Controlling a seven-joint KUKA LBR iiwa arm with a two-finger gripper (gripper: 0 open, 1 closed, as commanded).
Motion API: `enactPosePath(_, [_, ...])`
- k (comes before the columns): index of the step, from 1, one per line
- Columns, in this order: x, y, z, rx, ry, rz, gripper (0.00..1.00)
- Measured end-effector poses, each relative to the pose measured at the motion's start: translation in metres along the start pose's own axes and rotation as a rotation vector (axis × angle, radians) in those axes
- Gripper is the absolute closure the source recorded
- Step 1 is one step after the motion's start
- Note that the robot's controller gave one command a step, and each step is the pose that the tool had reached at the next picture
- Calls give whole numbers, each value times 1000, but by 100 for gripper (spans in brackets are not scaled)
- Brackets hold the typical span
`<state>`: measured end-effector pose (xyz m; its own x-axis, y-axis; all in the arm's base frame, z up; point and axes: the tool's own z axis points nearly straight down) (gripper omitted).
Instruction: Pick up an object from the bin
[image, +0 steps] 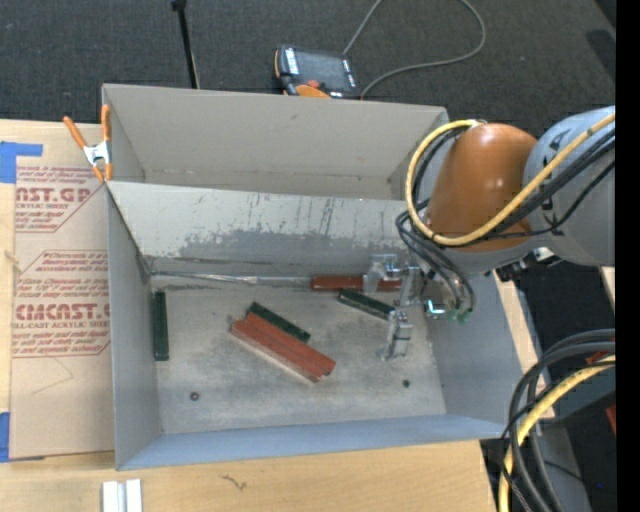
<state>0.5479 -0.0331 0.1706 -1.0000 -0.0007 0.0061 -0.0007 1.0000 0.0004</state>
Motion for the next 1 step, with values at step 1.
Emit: enactPosePath(1, [7, 61, 105, -1, 0, -150, 0])
